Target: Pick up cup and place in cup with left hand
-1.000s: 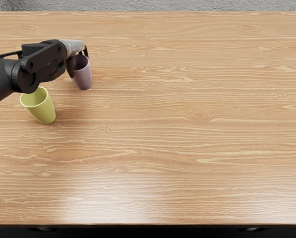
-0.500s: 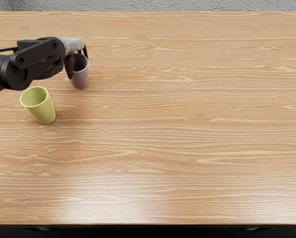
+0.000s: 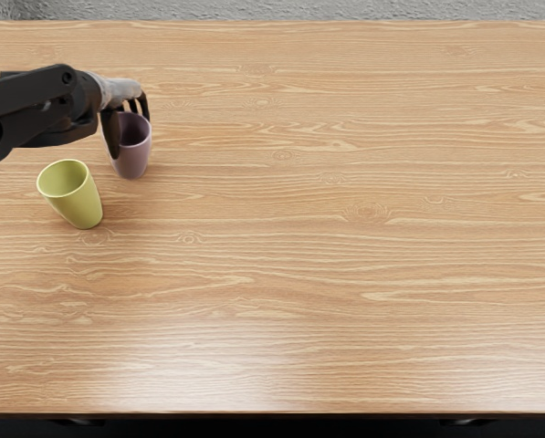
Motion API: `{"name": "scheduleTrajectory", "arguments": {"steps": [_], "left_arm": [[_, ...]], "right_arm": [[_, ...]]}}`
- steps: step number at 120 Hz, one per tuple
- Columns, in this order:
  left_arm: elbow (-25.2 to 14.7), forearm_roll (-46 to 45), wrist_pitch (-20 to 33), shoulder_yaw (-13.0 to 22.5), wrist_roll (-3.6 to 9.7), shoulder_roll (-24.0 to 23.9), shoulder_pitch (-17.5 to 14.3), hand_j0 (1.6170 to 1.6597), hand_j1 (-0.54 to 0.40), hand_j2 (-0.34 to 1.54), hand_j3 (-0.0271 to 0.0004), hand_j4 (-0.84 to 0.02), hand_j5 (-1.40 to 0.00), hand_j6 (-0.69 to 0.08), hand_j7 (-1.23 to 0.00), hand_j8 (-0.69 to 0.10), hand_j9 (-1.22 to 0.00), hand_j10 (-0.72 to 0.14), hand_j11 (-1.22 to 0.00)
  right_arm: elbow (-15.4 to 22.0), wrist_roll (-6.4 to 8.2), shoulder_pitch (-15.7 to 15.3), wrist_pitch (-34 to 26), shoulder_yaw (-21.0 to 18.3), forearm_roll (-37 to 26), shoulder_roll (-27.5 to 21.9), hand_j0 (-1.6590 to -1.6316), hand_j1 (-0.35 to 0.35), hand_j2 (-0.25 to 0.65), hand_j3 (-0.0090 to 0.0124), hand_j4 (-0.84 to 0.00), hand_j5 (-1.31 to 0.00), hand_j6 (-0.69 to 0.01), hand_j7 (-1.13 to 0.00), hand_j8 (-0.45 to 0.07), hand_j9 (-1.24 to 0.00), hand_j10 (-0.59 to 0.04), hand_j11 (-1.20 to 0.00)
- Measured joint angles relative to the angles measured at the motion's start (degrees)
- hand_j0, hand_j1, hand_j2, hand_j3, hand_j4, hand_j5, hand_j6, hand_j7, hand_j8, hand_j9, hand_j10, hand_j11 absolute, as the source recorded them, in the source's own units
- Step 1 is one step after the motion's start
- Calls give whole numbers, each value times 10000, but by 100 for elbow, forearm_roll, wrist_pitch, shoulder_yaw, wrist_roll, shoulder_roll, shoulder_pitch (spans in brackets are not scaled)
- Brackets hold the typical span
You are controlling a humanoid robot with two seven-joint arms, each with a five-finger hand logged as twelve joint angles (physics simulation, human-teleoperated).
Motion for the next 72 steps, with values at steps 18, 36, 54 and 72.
{"name": "scheduleTrajectory", "arguments": {"steps": [18, 36, 54, 72], "left_arm": [[-888, -20, 97, -231, 340, 397, 50, 16578, -1619, 3279, 0, -4640, -6582, -3447, -6468, -3989, -6376, -4794, -6390], [-1629, -34, 167, -426, 656, 650, 70, 16581, -1785, 4330, 0, -4918, -6726, -3626, -6590, -4208, -6392, -4785, -6410], [-2237, -115, 234, -530, 809, 1004, 54, 16580, -1769, 4429, 0, -4920, -6701, -3653, -6577, -4259, -6450, -4870, -6460], [-2694, -213, 223, -665, 988, 1129, -7, 16575, -1516, 3597, 0, -4873, -6665, -3650, -6572, -4159, -6493, -4882, -6499]], "right_arm": [[0, 3, 0, 0, -12, 0, 0, -16581, -3203, -49, 0, -240, -311, -240, -311, -239, -311, -239, -311], [0, 9, 0, 0, -22, 0, 0, -16581, -3203, -49, 0, -240, -311, -240, -311, -239, -311, -239, -311], [0, 10, 0, 0, -23, 0, 0, -16581, -3203, -49, 0, -240, -311, -239, -311, -239, -311, -238, -311], [0, 11, 0, 0, -27, 0, 0, -16581, -3203, -49, 0, -240, -311, -240, -311, -239, -311, -239, -311]]}}
